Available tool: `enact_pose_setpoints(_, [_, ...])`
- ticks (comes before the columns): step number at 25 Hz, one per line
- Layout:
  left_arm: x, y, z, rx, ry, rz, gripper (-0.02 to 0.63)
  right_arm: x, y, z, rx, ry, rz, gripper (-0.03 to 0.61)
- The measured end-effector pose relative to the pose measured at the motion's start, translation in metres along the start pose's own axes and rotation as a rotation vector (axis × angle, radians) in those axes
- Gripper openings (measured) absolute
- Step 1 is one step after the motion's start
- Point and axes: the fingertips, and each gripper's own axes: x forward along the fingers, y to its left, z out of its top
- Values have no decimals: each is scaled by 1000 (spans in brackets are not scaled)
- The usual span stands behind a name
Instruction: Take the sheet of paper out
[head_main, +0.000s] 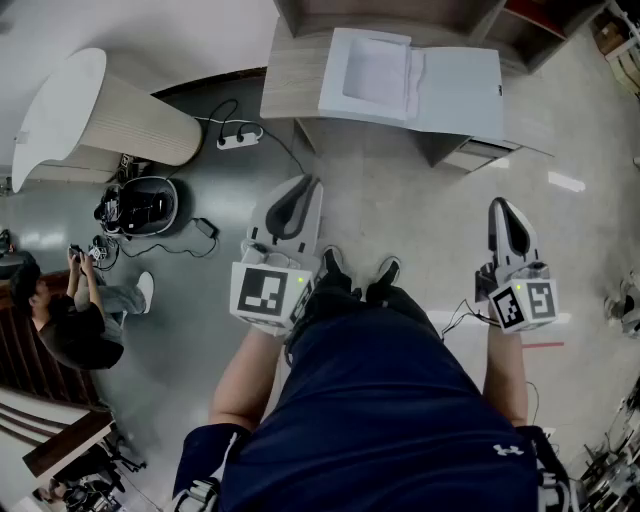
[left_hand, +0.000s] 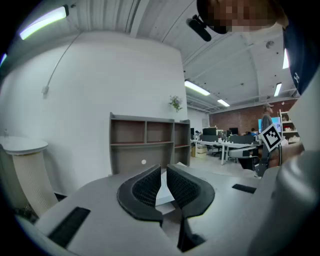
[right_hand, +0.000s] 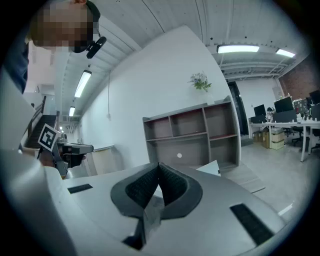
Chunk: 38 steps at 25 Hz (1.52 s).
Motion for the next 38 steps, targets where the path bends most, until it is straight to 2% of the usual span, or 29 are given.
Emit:
enact_pose_setpoints(10, [-1,-16,-9,-41,18,12,46,-18,-12,2,-34,-4,0,14])
enact_pose_setpoints(15, [16,-16,6,-36,-1,22,44,-18,-23,17,-44,-50,1,14])
enact_pose_setpoints(19, [20,-23,11,-64,-17,25,43,-21,-33,20,-24,-68,-16,14])
enact_pose_setpoints(26, [27,-28,16,-23,-15,39,43,-18,-52,18,-10,-73,-32,14])
enact_pose_setpoints(29, [28,-29,20,-32,-15,42,43,-17,-58,20,-1,-75,-42,14])
enact_pose_setpoints(33, [32,-29,5,-83,19,37,43,-6,-62,17,26,-72,-47,14])
enact_pose_setpoints(38, [56,-21,-10,-101,56,15,43,1,-76,-3,54,-23,-84,14])
